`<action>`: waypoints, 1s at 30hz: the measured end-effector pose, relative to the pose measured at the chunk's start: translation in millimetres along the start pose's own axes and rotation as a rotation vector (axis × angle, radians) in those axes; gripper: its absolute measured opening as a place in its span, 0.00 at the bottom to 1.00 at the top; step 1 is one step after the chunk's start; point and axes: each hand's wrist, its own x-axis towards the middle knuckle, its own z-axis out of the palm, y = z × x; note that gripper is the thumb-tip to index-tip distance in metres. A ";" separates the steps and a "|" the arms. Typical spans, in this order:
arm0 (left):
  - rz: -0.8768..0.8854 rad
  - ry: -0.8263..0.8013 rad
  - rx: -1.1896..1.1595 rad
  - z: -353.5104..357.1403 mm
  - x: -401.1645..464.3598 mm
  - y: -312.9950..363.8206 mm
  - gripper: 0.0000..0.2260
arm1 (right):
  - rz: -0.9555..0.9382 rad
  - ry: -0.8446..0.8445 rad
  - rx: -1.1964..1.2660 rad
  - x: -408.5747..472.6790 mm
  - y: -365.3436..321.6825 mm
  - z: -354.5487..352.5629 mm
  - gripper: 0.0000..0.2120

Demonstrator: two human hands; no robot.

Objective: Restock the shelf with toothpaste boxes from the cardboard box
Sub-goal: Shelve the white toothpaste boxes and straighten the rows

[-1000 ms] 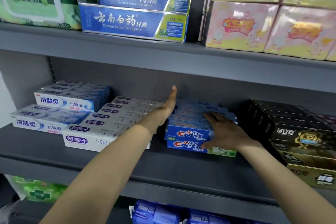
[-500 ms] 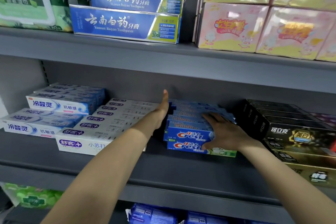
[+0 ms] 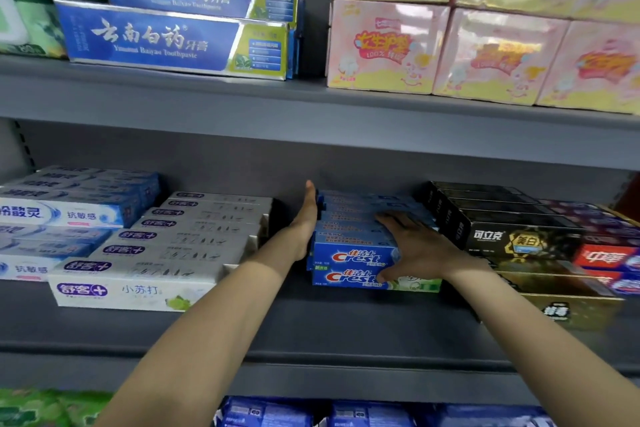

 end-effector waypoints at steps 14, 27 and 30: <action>-0.050 -0.113 -0.210 23.8 14.3 -9.1 0.27 | 0.080 0.061 0.090 2.2 6.0 -4.9 0.28; -0.007 -0.028 -0.080 28.4 11.3 -12.4 0.11 | -0.005 0.058 0.090 2.4 14.8 -6.5 0.24; -0.008 -0.006 -0.134 24.6 12.6 -16.1 0.16 | 0.008 0.049 0.080 4.2 22.8 -2.5 0.25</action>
